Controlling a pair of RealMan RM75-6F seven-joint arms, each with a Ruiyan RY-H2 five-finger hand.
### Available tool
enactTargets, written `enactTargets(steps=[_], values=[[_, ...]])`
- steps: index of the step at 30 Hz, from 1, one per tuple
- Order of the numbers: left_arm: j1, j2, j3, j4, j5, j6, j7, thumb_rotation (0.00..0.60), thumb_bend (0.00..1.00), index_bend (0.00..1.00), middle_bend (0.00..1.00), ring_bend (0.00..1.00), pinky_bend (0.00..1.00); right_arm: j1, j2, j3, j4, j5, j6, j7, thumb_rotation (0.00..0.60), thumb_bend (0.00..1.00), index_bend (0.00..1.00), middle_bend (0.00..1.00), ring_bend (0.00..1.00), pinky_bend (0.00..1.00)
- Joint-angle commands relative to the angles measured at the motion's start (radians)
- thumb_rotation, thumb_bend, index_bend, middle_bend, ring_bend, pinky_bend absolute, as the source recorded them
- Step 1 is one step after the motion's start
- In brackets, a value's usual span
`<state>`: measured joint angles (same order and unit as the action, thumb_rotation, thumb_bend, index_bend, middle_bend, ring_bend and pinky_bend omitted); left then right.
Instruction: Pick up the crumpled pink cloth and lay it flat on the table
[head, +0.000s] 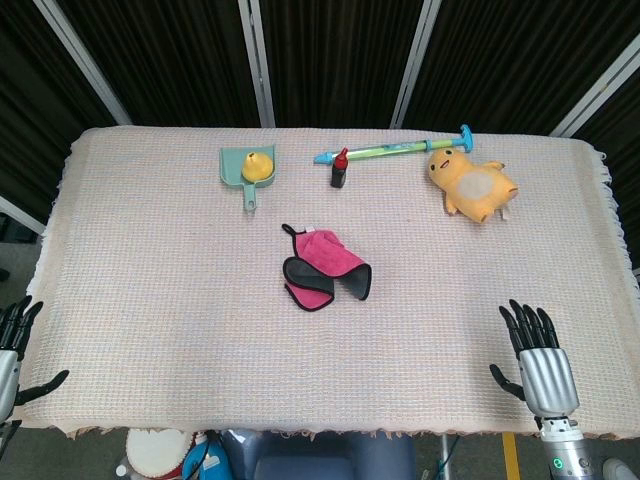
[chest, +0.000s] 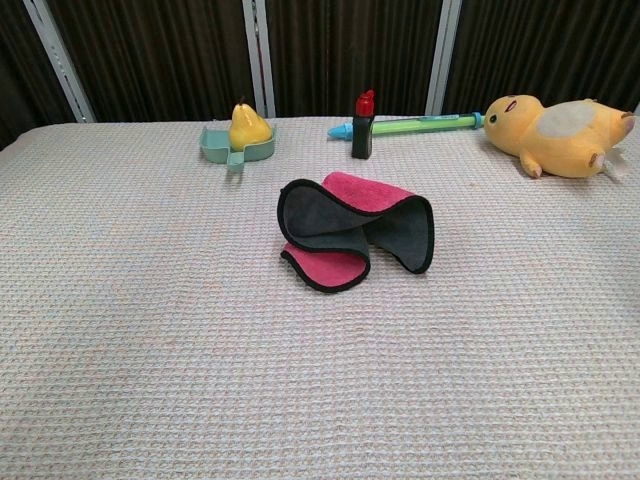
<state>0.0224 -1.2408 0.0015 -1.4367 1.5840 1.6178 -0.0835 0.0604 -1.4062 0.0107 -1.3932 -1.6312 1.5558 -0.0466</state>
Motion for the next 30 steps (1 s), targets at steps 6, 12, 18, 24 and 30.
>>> enactTargets(steps=[6, 12, 18, 24, 30], values=[[-0.002, -0.008, -0.004, 0.011, -0.017, -0.015, 0.01, 0.6, 0.0, 0.0, 0.0, 0.0, 0.01, 0.063, 0.001, 0.066, -0.066, 0.036, -0.055, -0.004, 0.6, 0.27, 0.22, 0.03, 0.0, 0.0], [-0.007, -0.013, -0.01, 0.014, -0.032, -0.029, 0.017, 0.6, 0.0, 0.0, 0.0, 0.0, 0.01, 0.162, 0.0, 0.144, -0.203, 0.071, -0.151, -0.113, 0.6, 0.27, 0.29, 0.06, 0.0, 0.0], [-0.011, -0.02, -0.012, 0.018, -0.032, -0.031, 0.029, 0.6, 0.0, 0.0, 0.0, 0.0, 0.01, 0.259, -0.053, 0.201, -0.322, 0.134, -0.259, -0.264, 0.6, 0.27, 0.29, 0.06, 0.0, 0.0], [-0.014, -0.024, -0.018, 0.029, -0.048, -0.042, 0.034, 0.6, 0.0, 0.0, 0.0, 0.0, 0.01, 0.362, -0.153, 0.258, -0.36, 0.239, -0.355, -0.43, 0.6, 0.27, 0.29, 0.06, 0.0, 0.0], [-0.014, -0.028, -0.023, 0.048, -0.069, -0.057, 0.029, 0.6, 0.0, 0.0, 0.0, 0.0, 0.01, 0.489, -0.276, 0.353, -0.299, 0.385, -0.432, -0.546, 0.6, 0.27, 0.29, 0.06, 0.0, 0.0]])
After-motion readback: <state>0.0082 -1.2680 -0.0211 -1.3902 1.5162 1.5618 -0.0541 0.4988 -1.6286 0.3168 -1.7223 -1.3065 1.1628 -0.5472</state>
